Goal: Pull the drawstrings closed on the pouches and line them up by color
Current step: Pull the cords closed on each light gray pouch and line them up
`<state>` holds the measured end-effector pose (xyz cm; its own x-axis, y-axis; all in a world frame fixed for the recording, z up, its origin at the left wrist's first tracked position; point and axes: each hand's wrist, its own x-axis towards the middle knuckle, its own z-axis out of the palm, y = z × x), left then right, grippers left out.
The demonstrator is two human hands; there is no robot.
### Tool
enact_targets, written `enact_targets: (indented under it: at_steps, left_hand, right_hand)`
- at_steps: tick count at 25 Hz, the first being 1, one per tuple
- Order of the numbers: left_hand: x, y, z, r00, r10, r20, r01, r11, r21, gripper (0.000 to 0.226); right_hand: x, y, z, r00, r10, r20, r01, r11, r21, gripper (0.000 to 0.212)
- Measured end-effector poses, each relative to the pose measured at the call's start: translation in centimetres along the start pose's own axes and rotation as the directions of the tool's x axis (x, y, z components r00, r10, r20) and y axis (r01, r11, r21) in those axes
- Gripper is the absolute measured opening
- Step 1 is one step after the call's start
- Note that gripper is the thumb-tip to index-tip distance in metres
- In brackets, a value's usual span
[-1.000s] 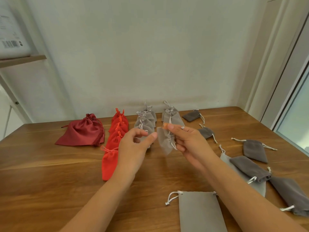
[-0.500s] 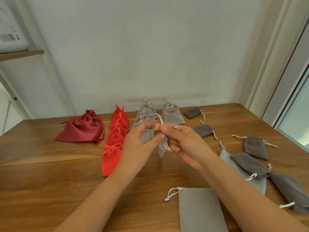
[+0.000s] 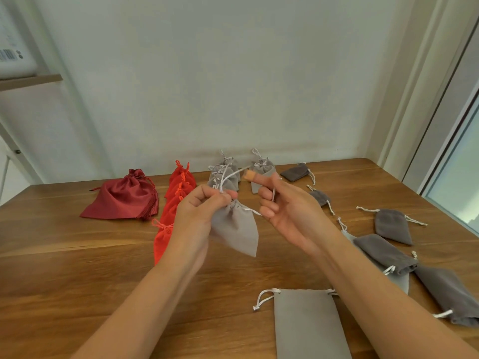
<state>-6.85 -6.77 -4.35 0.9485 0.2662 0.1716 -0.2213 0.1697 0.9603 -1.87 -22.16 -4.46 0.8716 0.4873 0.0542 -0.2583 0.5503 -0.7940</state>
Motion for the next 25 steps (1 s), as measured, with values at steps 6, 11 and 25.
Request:
enact_targets:
  at_steps: [6,11,25]
  left_hand:
    - [-0.5,0.8,0.1,0.975,-0.144,0.168,0.1,0.963,0.249,0.02]
    - [-1.3,0.6,0.5,0.868,-0.258,0.425,0.036,0.886,0.463,0.035]
    - [0.0,0.5,-0.7,0.976,-0.164,0.146,0.119,0.955,0.273,0.024]
  right_hand:
    - [-0.3,0.0,-0.1,0.979,-0.193,0.069,0.202,0.966,-0.164,0.039]
    - [-1.0,0.8,0.9,0.939,-0.259,0.225,0.343,0.714,-0.61,0.041]
    - [-0.9,0.1,-0.4,0.94,-0.276,0.202,0.294,0.354,-0.888,0.026]
